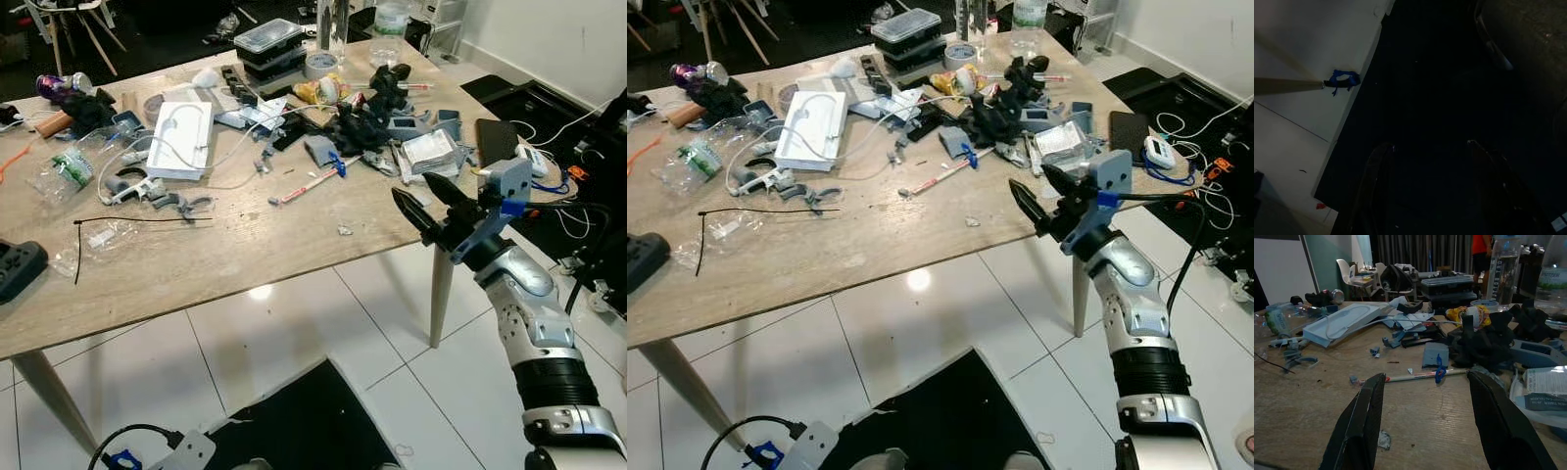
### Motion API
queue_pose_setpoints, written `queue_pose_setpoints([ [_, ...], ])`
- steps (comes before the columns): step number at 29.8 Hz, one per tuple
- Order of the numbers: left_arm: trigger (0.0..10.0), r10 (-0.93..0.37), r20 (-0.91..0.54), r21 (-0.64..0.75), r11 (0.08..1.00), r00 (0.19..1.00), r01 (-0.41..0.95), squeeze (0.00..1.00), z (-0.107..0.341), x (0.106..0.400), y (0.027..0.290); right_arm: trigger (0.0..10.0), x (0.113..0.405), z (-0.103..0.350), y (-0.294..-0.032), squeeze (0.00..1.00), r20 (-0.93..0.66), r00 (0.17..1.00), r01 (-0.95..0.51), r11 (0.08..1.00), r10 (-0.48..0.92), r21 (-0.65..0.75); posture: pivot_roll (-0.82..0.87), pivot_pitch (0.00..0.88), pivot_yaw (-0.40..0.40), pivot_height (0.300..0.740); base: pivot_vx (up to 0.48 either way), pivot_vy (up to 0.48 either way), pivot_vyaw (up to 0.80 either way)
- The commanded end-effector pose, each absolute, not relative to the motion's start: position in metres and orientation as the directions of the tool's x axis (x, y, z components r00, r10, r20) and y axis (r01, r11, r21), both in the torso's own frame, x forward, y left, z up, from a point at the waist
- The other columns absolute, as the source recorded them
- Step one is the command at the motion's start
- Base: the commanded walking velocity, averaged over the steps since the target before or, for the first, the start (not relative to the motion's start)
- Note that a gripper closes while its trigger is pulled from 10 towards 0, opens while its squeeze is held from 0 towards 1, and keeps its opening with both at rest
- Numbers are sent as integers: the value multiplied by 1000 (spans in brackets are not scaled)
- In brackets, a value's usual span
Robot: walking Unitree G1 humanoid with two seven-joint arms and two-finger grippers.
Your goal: Picking trash to rubbish bin
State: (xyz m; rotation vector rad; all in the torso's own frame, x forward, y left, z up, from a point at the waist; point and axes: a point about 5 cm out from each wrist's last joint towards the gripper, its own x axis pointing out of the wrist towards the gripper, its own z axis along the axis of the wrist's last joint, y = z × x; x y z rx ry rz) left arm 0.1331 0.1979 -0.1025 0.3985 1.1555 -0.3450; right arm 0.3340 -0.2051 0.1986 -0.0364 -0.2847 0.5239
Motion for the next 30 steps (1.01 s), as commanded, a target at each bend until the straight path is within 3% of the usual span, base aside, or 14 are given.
queue_pose_setpoints([
  [1,10000,-57,-940,113,879,337,463,0,-106,125,196,10000,332,196,-206,0,252,831,-488,868,495,-95,-70,97,76,740,0,0,0],
  [7,10000,-57,-941,118,869,334,480,0,-106,126,195,10000,336,190,-196,0,224,841,-483,870,493,-102,-77,95,74,740,0,0,0],
  [15,10000,-68,-943,107,866,326,489,0,-106,126,193,10000,334,178,-153,0,215,805,-550,832,553,-79,-77,91,72,740,222,0,0],
  [30,10000,-66,-945,109,860,321,498,0,-106,125,193,10000,339,184,-166,0,244,849,-467,881,469,-71,-88,85,77,740,394,0,0],
])
